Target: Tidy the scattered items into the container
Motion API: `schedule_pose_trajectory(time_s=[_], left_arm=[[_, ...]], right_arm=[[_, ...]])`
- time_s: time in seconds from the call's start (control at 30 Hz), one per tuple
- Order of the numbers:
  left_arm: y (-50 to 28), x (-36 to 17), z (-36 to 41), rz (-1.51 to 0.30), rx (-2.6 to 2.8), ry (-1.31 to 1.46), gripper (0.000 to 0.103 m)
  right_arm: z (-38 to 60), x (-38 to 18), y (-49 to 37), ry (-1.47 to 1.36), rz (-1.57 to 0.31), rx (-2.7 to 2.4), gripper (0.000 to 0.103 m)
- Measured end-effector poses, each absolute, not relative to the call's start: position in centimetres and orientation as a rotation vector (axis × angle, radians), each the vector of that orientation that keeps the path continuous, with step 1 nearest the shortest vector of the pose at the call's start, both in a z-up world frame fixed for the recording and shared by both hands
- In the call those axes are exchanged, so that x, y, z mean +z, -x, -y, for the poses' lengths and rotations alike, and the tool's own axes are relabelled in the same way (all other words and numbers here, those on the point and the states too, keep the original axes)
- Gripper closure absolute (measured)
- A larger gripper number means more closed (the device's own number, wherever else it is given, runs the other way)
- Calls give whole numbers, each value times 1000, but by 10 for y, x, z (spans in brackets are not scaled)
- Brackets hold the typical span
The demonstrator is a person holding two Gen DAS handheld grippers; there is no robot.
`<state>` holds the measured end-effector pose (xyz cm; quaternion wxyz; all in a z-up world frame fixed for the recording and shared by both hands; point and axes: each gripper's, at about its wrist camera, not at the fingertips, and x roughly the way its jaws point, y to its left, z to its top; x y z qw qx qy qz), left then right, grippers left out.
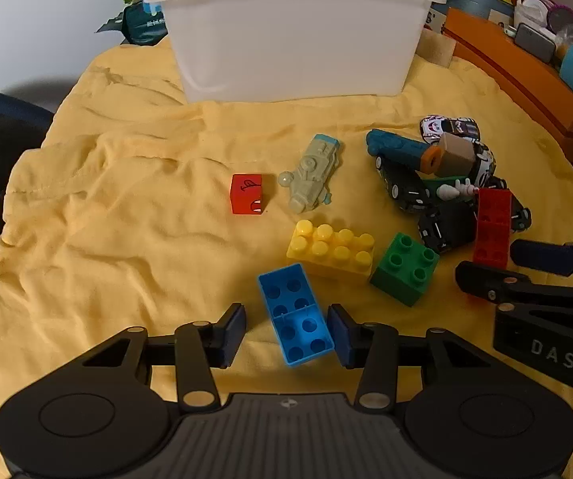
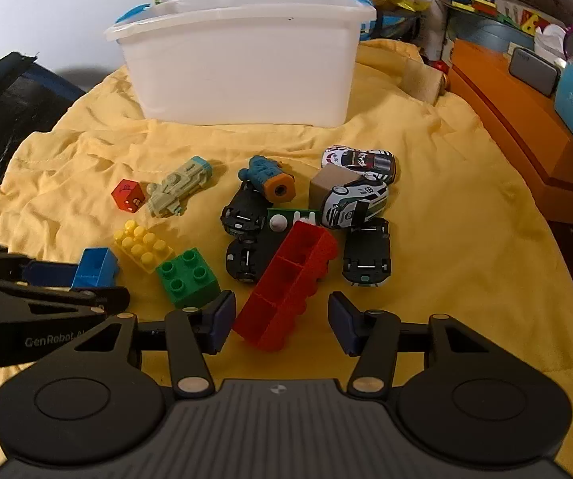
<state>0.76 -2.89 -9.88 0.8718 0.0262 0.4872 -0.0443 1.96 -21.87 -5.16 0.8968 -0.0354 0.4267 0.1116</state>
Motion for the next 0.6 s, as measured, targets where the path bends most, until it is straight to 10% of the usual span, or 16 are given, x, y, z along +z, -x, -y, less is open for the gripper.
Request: schedule_pose_trajectory(time_s=[0.2, 0.6], left_arm=[[-7, -99, 28, -1004, -135, -50, 65], [-6, -96, 17, -1009, -148, -45, 75]], right_arm=[[220, -54, -22, 34, -883, 230, 77], [235, -51, -16, 18, -897, 262, 76]])
